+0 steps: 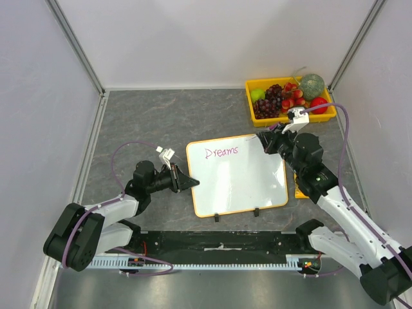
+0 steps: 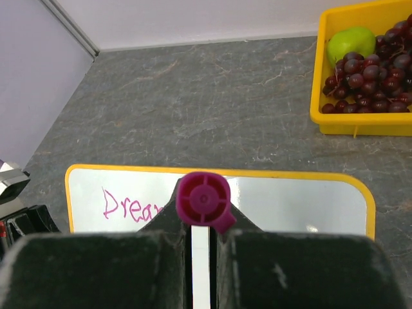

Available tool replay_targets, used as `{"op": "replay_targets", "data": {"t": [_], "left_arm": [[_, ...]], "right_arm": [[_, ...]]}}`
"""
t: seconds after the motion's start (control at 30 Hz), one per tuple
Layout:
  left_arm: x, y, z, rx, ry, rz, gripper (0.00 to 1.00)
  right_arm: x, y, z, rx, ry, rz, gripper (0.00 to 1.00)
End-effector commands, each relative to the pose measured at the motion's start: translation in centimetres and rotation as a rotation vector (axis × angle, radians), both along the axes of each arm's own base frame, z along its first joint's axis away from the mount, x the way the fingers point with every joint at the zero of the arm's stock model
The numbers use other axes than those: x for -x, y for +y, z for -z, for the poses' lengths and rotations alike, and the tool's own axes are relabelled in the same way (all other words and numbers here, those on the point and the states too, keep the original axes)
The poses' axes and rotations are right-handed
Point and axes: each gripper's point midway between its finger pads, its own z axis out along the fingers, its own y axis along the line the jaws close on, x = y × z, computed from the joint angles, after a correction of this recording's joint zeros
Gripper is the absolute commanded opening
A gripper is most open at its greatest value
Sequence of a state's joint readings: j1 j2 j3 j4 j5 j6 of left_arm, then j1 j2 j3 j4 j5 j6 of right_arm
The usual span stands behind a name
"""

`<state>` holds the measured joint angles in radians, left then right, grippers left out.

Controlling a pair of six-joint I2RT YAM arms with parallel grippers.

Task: Write a sentence on the whiteboard

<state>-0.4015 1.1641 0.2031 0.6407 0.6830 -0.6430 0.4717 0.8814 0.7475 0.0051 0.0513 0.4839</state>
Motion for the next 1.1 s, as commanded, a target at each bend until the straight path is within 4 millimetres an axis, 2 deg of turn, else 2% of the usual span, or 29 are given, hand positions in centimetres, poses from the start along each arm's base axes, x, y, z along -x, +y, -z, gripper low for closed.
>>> {"op": "replay_targets", "data": {"t": [0.0, 0.27, 0.63, 0.8, 1.07], "left_arm": [[-0.7, 0.8, 1.8, -0.093, -0.026, -0.033, 0.02], [-0.8, 0.7, 1.9, -0.091, -0.024, -0.033, 0.02], [-0.9, 0.8, 1.9, -0.092, -0.022, -0.036, 0.02], [-0.9, 0.7, 1.9, -0.094, -0.022, -0.034, 0.02], [-0.9, 0.8, 2.0, -0.093, -0.019, -0.034, 0.02]], "right_arm": [[0.6, 0.5, -0.5, -0.042, -0.029, -0.047, 0.0], [0.4, -1.0, -0.1, 0.006, -0.051, 0.017, 0.0], [1.9, -1.3, 0.0, 0.128, -0.097, 0.09, 0.0], [1.7, -2.0, 0.2, 0.16, -0.105, 0.129, 0.0], [0.9, -1.0, 0.2, 0.141, -0.112, 0.11, 0.0]]}}
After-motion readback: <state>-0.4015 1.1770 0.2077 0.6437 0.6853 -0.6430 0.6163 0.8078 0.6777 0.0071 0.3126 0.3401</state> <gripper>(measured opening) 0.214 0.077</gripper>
